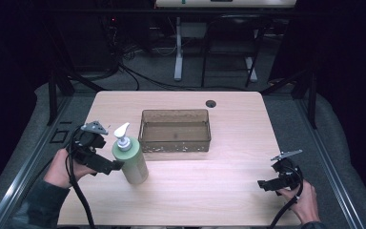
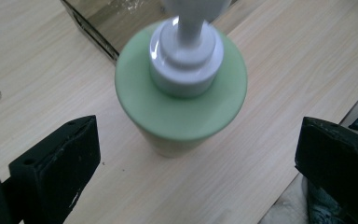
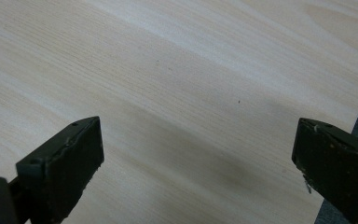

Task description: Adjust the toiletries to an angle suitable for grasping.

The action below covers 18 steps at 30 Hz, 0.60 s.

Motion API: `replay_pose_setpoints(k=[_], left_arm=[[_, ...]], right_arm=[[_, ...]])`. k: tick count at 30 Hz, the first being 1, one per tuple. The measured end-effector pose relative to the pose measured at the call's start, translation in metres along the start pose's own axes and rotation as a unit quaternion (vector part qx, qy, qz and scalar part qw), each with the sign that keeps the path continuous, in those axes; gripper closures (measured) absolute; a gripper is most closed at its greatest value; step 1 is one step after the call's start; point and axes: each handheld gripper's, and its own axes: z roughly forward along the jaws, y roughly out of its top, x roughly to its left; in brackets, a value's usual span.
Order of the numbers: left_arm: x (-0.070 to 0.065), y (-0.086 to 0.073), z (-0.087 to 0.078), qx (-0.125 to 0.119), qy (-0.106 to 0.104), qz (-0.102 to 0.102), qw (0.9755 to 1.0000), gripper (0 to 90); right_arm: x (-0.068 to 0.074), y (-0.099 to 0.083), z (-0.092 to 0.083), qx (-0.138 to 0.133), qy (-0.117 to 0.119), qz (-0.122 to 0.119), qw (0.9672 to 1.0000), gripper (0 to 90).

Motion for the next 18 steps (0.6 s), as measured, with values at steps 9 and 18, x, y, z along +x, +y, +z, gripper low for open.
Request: replay_pose_setpoints(k=[9, 18], left_arm=[[-0.001, 0.029, 0.000, 0.002, 0.007, 0.014, 0.9999, 5.0], [-0.001, 0.052, -0.003, 0.001, 0.019, 0.029, 0.9994, 25.4]], right_arm=[[0.000, 0.000, 0.000, 0.002, 0.000, 0.001, 1.0000, 2.1], [-0.002, -0.002, 0.001, 0.003, 0.000, 0.002, 1.0000, 2.8]])
